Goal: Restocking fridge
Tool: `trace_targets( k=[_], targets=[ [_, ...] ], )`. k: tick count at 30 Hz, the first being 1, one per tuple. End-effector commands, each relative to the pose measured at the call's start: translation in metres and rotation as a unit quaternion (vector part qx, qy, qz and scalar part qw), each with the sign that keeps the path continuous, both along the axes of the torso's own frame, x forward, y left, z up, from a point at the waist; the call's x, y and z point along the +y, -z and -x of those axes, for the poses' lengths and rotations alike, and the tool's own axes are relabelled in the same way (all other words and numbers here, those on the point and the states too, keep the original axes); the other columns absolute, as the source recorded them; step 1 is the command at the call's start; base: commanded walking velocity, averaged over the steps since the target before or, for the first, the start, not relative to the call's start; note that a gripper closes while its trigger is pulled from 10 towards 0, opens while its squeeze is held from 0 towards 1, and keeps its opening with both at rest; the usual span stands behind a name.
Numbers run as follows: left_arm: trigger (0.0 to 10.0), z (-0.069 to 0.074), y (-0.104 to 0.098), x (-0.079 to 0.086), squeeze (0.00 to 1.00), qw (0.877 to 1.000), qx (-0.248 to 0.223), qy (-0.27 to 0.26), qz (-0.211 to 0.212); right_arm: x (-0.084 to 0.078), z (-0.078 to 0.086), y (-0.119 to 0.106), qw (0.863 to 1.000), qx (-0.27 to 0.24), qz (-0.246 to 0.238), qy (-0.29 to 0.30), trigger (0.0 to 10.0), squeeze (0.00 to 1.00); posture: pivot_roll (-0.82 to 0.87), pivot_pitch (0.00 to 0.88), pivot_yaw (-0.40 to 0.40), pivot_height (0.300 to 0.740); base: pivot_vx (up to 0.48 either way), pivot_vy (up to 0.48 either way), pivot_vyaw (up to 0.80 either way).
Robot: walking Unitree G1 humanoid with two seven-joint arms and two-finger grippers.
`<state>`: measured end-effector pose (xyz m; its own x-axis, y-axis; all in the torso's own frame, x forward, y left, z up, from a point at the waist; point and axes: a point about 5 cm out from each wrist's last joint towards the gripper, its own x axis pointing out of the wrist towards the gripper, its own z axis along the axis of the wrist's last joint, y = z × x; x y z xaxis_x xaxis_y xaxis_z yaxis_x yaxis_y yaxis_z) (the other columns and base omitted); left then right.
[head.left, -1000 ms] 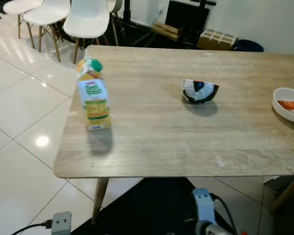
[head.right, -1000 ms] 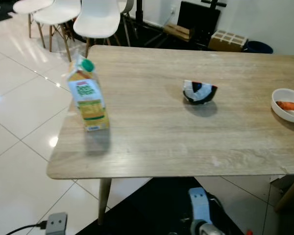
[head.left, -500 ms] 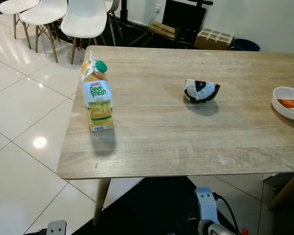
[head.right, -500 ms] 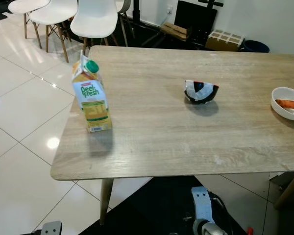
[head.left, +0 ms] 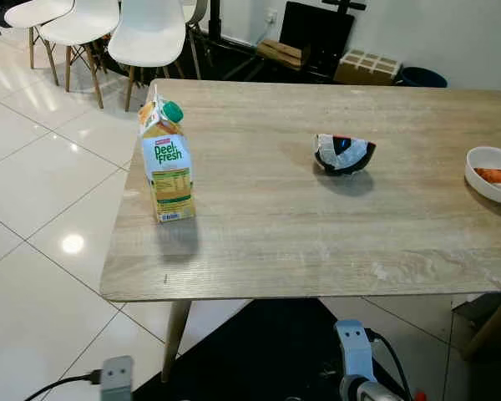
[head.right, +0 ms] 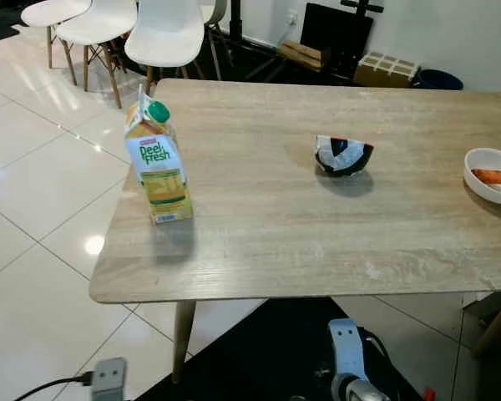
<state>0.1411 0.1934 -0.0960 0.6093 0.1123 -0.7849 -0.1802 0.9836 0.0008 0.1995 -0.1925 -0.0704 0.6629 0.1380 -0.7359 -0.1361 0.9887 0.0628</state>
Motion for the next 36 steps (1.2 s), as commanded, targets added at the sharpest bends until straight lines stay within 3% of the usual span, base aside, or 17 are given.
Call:
trace_targets(
  k=[1,12,21,26,29,36],
  targets=[
    [10.0,0.015,0.007,-0.003,0.0,0.999,0.031,0.006,0.002,-0.002,0.009,0.005,1.0,0.017,0.001,0.005,10.0,0.0,-0.04,0.129,-0.059,0.74,0.0,0.0,0.0],
    [10.0,0.031,0.008,0.017,0.0,0.999,0.041,0.001,-0.001,-0.003,0.008,0.004,1.0,0.015,0.003,0.007,10.0,0.0,-0.05,0.127,-0.06,0.74,0.0,0.0,0.0],
    [10.0,0.039,0.009,0.016,0.0,0.999,0.044,-0.006,0.005,-0.005,0.007,0.004,1.0,0.015,0.004,0.008,10.0,0.0,-0.05,0.128,-0.061,0.74,0.0,0.231,0.0],
    [10.0,0.035,0.009,0.014,0.0,0.999,0.043,-0.004,0.007,-0.004,0.007,0.004,1.0,0.015,0.004,0.008,10.0,0.0,-0.05,0.133,-0.06,0.74,0.0,0.48,0.0],
    [10.0,0.027,0.006,0.017,0.0,0.999,0.036,0.001,0.004,-0.004,0.008,0.004,1.0,0.016,0.003,0.008,10.0,0.0,-0.05,0.137,-0.057,0.74,0.0,0.0,0.0],
    [10.0,0.029,0.007,0.018,0.0,0.999,0.037,0.0,0.006,-0.002,0.009,0.005,1.0,0.016,0.001,0.01,10.0,0.0,-0.05,0.141,-0.049,0.74,0.0,0.0,0.0]
  ],
)
